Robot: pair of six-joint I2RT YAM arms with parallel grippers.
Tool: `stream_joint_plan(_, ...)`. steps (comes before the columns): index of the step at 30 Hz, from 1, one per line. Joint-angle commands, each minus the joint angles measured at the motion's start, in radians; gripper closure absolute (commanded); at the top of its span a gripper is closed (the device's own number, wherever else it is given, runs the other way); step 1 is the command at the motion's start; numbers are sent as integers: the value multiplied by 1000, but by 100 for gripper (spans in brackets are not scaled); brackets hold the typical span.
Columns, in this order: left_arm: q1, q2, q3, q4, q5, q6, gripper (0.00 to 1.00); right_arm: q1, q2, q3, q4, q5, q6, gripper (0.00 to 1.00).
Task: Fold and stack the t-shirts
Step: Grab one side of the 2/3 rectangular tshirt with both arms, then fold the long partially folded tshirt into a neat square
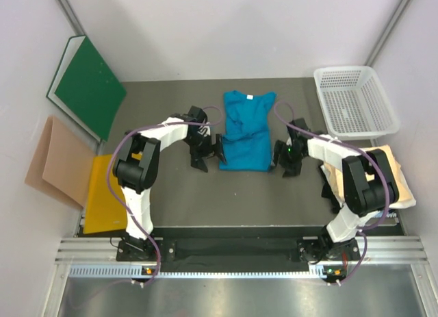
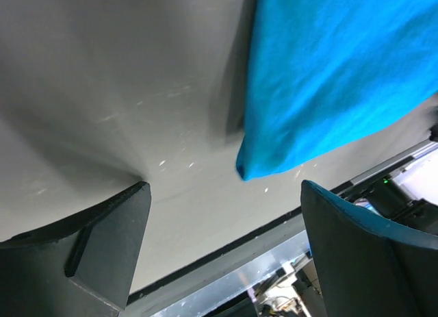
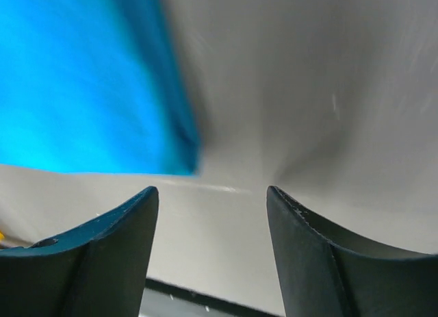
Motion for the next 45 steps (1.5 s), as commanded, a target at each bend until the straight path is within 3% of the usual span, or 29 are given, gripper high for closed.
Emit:
stream_joint_plan(1, -16, -38, -25, 143, 38, -66, 7, -7, 1, -107, 130, -107, 110, 36)
stream_joint_plan(5, -32, -3, -2, 152, 32, -70, 10, -2, 64, -129, 267, -168, 160, 39)
stream_joint_plan(12, -59, 43, 31, 174, 35, -96, 17, 12, 110, -29, 275, -170, 179, 40)
stream_joint_plan(13, -70, 50, 35, 174, 35, -101, 23, 12, 114, -22, 275, -167, 177, 40)
stream_joint_plan(16, -90, 62, 42, 181, 41, -112, 45, 12, 151, -6, 276, -183, 168, 64)
stream_joint_plan(17, -95, 62, 45, 181, 41, -115, 67, 13, 157, -6, 281, -196, 167, 86)
stream_joint_plan(19, -102, 70, 51, 166, 29, -120, 100, 16, 156, -9, 270, -200, 160, 96)
stream_joint_plan(20, -105, 68, 54, 154, 21, -120, 100, 15, 150, -12, 264, -197, 154, 100)
stream_joint_plan(37, -165, -274, -111, -70, -5, -121, 100, 24, -318, -167, -55, -295, 76, 100)
stream_joint_plan(40, -165, -328, -78, -84, 14, -136, 100, 22, -382, -154, -124, -328, 62, 100)
stream_joint_plan(45, -162, -291, 112, -112, 3, -132, 100, 12, -389, -40, -190, -294, -3, 99)
